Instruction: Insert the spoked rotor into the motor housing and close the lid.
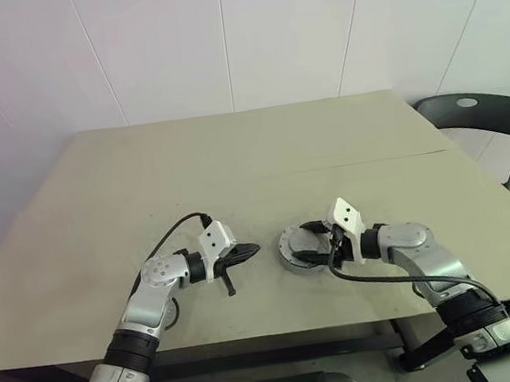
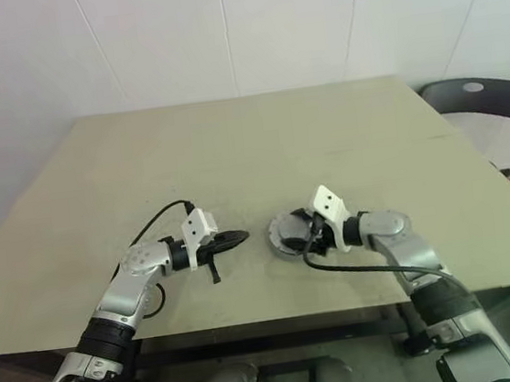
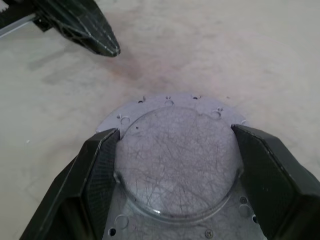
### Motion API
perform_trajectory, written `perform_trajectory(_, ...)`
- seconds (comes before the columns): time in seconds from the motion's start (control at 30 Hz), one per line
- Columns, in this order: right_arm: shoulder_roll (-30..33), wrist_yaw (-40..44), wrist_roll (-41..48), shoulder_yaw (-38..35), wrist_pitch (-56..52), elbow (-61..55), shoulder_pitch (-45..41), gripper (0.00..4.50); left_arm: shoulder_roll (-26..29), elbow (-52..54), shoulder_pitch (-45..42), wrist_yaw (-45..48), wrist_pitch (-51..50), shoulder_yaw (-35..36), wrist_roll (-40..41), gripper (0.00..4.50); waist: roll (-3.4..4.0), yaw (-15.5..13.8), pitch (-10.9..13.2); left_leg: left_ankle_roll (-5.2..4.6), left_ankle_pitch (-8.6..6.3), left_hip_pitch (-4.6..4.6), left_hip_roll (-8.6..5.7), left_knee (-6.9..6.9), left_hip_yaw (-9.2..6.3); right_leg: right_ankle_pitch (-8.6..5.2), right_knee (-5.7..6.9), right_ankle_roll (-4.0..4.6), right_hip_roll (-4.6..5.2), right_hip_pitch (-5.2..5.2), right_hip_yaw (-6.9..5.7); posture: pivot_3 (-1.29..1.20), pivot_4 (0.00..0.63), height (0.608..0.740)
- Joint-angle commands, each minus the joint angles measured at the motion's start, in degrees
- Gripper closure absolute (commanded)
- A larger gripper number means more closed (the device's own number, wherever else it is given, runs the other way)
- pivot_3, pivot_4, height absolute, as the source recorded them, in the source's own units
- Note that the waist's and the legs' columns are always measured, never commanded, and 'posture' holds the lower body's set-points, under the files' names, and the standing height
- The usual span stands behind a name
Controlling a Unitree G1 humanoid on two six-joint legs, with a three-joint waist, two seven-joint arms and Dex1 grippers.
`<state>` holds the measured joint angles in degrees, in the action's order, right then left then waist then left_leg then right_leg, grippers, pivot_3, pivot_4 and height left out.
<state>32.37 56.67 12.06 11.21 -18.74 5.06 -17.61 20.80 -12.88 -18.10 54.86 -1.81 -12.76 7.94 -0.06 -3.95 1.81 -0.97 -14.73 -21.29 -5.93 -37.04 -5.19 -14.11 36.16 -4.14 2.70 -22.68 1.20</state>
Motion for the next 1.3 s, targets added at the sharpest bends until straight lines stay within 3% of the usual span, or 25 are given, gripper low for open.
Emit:
perform_trajectory(0.03,2.0,3.1,-0.1,2.1,-3.7,-0.7,2.9,1.3,0.0,0.6,-0.9,0.0,1.0,0.0,-0.2,4.5,0.0,-0.1,0.0,-0.07,-0.02,-0.02,0.0,0.01,0.0,0.0,-0.04,0.0,0.0,-0.01,-0.01,0.0,0.0,0.74)
perform_trajectory(0.27,-0.2,-2.6,-2.6,1.2,-2.9,0.9,1.9,1.3,-0.1,0.0,-1.3,-0.1,1.3,0.1,-0.3,4.5,0.0,0.2,0.0,-0.28,-0.29,-0.09,-0.03,0.02,0.09,0.06,-0.19,-0.25,0.03,-0.07,0.07,0.0,0.0,0.74)
perform_trajectory(0.43,1.8,-1.3,-4.7,4.6,-5.2,3.0,2.6,1.3,-3.2,-1.0,-4.1,0.6,0.9,-0.9,0.7,4.5,0.0,0.2,0.0,-0.21,-0.32,0.15,0.01,-0.06,0.1,-0.06,-0.15,-0.08,0.03,0.18,0.05,0.0,0.0,0.74)
perform_trajectory(0.73,3.1,1.4,-3.5,6.3,-8.5,0.7,4.6,1.3,-9.1,-12.6,-14.3,3.3,4.0,-4.3,-2.1,4.5,0.06,0.2,-0.3,-0.45,-0.62,0.78,0.02,0.05,0.14,-0.4,-0.61,-0.64,0.09,0.81,0.03,0.0,0.0,0.74)
perform_trajectory(0.93,2.1,0.2,-3.6,5.5,-7.7,1.3,4.9,1.3,-11.7,-24.9,-18.3,3.8,5.5,-12.4,-10.9,4.5,-0.31,0.0,-1.1,-0.57,-1.04,0.77,0.01,0.04,0.18,-0.26,-0.82,-0.78,0.09,0.84,0.06,0.0,0.0,0.74)
perform_trajectory(1.07,1.5,-0.6,-3.4,4.9,-7.5,1.8,4.6,1.3,-13.6,-27.7,-20.1,5.3,6.3,-13.2,-11.5,4.5,-0.13,0.1,-1.3,-0.65,-1.11,1.02,0.02,0.0,0.18,-0.63,-1.05,-0.92,0.13,1.34,0.07,0.0,0.0,0.74)
perform_trajectory(1.27,0.6,-1.7,-2.3,3.3,-8.0,1.6,4.0,1.3,-14.2,-28.9,-20.1,7.4,6.7,-13.8,-11.9,4.5,-0.13,0.3,-1.3,-0.67,-1.13,0.97,0.03,0.05,0.17,-0.68,-1.05,-1.0,0.15,1.29,0.06,0.0,0.0,0.74)
perform_trajectory(1.3,0.4,-1.8,-2.0,2.8,-8.0,1.7,3.8,0.95,-14.0,-28.7,-19.8,8.0,6.2,-14.1,-12.1,4.5,-0.13,0.3,-1.3,-0.67,-1.13,0.97,0.04,0.05,0.17,-0.68,-1.04,-1.0,0.14,1.28,0.07,0.0,0.0,0.74)
